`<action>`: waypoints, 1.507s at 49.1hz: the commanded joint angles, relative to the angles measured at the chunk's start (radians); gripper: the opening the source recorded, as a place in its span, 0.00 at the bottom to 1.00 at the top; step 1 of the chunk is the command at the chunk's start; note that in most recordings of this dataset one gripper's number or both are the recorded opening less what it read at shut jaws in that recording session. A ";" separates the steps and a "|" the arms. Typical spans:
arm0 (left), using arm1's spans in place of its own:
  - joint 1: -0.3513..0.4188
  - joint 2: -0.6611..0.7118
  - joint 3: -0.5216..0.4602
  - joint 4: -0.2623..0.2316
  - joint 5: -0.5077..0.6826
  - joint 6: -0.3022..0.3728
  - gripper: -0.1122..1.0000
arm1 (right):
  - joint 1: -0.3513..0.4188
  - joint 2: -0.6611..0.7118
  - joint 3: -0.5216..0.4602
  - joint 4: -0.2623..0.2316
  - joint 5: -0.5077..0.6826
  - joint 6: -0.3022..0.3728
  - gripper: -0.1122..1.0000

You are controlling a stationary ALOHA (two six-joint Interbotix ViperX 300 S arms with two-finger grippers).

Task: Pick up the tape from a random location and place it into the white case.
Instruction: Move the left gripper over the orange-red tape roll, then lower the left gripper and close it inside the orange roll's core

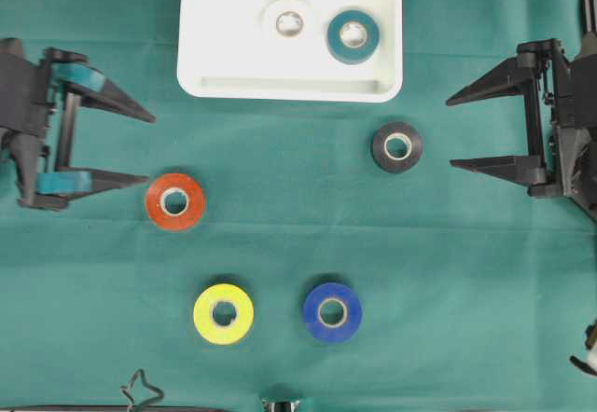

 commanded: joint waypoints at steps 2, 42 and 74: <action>-0.008 0.057 -0.060 0.000 -0.002 0.002 0.99 | 0.002 0.002 -0.014 -0.002 -0.006 -0.002 0.89; -0.009 0.143 -0.318 0.000 0.566 -0.026 0.99 | 0.002 0.002 -0.017 -0.002 0.011 -0.002 0.89; -0.009 0.282 -0.534 0.008 0.908 -0.023 0.99 | 0.002 0.002 -0.018 -0.002 0.028 -0.003 0.89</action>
